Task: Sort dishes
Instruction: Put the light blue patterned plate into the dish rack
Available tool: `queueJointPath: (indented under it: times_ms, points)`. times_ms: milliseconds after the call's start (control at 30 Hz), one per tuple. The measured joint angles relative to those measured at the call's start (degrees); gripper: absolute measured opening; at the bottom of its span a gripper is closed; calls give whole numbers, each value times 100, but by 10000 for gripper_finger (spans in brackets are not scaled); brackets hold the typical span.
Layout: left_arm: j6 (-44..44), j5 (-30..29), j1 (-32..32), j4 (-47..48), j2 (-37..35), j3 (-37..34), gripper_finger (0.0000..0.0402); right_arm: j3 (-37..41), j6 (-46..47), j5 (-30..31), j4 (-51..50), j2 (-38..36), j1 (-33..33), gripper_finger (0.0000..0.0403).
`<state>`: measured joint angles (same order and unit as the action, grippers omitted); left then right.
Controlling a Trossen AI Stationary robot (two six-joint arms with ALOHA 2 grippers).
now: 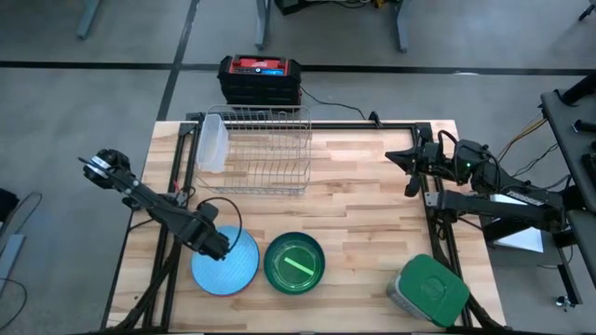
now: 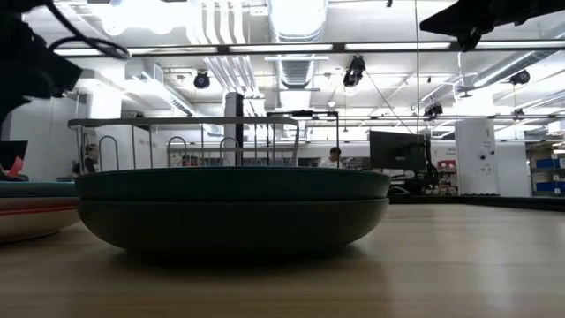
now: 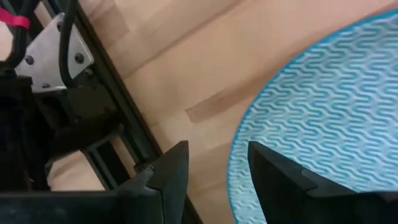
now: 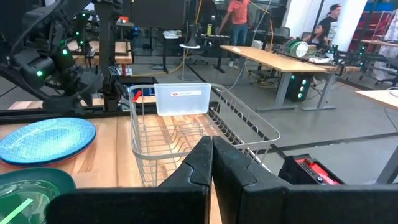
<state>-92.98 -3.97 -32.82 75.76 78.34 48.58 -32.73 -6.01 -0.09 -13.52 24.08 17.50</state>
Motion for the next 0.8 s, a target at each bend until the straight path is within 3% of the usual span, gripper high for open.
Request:
queueJointPath:
  times_ms: [400,800]
  points:
    - [406,7,31,-1287,-36,-747,155,0,5,1,0,0,0,0]
    - [401,2,31,-1366,-70,-824,155,0,3,0,0,0,0,0]
